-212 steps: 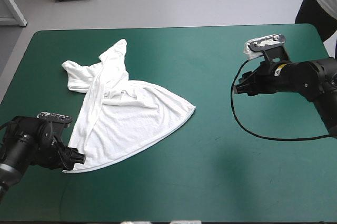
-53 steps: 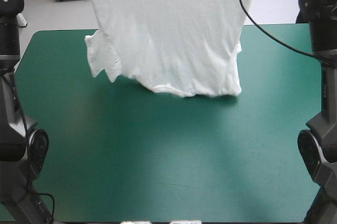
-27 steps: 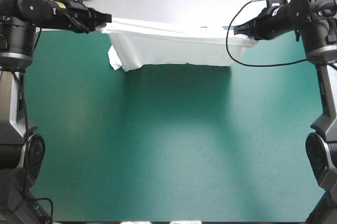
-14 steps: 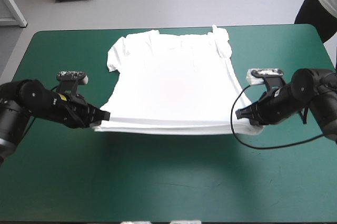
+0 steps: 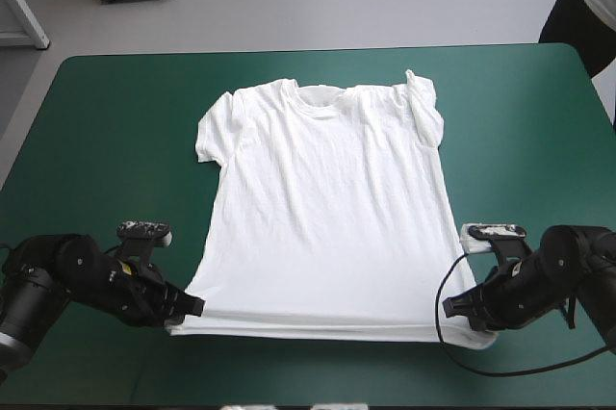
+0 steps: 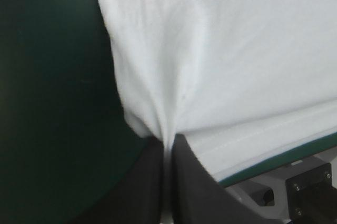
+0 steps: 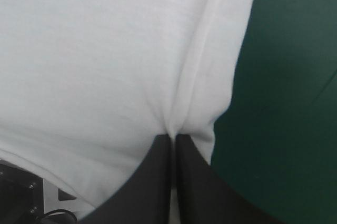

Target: Fold the cloth

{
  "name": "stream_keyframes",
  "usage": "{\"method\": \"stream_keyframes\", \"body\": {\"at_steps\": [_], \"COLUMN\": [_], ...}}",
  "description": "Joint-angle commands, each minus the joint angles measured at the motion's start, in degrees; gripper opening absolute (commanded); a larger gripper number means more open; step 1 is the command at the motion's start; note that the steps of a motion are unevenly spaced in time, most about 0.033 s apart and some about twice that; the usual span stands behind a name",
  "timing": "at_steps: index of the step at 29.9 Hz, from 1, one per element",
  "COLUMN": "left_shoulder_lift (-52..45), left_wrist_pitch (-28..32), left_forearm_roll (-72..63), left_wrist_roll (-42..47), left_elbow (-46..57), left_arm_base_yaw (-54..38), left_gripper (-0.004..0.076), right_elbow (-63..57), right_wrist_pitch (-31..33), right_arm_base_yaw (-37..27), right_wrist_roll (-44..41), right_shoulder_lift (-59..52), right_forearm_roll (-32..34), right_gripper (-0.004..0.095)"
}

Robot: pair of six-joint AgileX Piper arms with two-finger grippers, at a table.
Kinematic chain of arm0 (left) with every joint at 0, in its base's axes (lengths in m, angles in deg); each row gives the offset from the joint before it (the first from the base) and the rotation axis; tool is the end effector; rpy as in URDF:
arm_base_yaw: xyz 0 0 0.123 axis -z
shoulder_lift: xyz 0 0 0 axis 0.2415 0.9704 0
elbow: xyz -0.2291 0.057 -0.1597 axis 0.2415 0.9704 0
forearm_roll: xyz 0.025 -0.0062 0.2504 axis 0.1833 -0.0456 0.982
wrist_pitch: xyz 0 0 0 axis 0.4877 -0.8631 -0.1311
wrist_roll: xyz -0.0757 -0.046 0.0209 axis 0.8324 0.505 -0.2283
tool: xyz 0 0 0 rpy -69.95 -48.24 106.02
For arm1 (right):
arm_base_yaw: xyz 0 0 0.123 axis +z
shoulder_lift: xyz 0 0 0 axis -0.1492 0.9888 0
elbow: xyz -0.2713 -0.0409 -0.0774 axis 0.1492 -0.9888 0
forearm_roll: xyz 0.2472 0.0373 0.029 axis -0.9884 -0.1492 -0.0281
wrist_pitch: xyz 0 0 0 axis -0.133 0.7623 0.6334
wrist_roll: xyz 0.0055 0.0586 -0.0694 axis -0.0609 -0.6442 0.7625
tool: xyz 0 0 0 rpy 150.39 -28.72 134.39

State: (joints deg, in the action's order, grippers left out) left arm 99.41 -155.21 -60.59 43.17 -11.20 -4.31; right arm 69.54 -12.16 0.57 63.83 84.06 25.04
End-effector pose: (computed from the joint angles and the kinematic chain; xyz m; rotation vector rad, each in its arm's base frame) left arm 0.1425 -0.0492 0.2781 0.2591 2.9344 -0.4301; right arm 0.1502 0.0456 0.2655 -0.2409 2.9988 0.3696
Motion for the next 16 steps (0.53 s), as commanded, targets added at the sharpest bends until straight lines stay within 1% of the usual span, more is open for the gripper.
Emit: {"method": "stream_keyframes", "body": {"at_steps": [1, 3, 6, 7, 8, 9, 12, 13, 14, 15, 16], "left_shoulder_lift": [-1.22, -1.22, -1.22, -1.22, -1.22, -1.37, -1.5, -1.5, -1.5, -1.5, -1.5], "left_wrist_pitch": [-3.16, -3.16, -3.16, -3.26, -3.26, -3.26, -3.26, -3.26, -3.26, -3.16, -2.85], "left_forearm_roll": [0.32, 0.32, -0.09, -0.09, -0.09, 0.02, 0.17, 0.17, 0.17, 0.17, 0.17], "left_wrist_roll": [0.47, 0.47, 0.1, 0.1, 0.1, 0.1, 0.38, 0.56, 0.66, 0.66, 0.66], "left_elbow": [0.98, 1.34, 1.34, 1.34, 1.34, 1.34, 1.21, 0.71, -0.28, -1.76, -3.28], "left_arm_base_yaw": [0.41, 0.41, 0.41, 0.41, 0.41, 0.41, 0.41, 0.41, 0.41, 0.41, 0.41], "left_gripper": [-0.0008, 0.0003, 0.009, 0.0141, 0.0201, 0.0251, 0.0431, 0.0471, 0.0497, 0.0508, 0.0508], "right_elbow": [-0.54, -0.54, -0.54, -0.54, -0.43, -0.43, 0.75, 1.64, 2.59, 4.33, 6.08], "right_wrist_pitch": [1.37, 1.37, 1.37, 1.37, 1.37, 1.37, 1.37, 1.37, 1.37, 1.37, 1.37], "right_arm_base_yaw": [-0.04, -0.04, -0.04, -0.04, -0.04, -0.04, -0.04, -0.04, -0.04, -0.04, -0.04], "right_wrist_roll": [0.13, 0.13, 0.13, 0.13, 0.13, 0.04, -1.41, -1.41, -1.41, -1.7, -1.86], "right_shoulder_lift": [-1.12, -1.02, -1.02, -1.02, -1.02, -1.02, -1.38, -1.51, -1.62, -1.62, -1.62], "right_forearm_roll": [1.69, 1.76, 1.64, 1.54, 1.42, 1.32, 1.32, 1.57, 1.68, 1.81, 1.81], "right_gripper": [-0.0016, 0.0, 0.0101, 0.0157, 0.0235, 0.0279, 0.0494, 0.0547, 0.0577, 0.0599, 0.0599]}}
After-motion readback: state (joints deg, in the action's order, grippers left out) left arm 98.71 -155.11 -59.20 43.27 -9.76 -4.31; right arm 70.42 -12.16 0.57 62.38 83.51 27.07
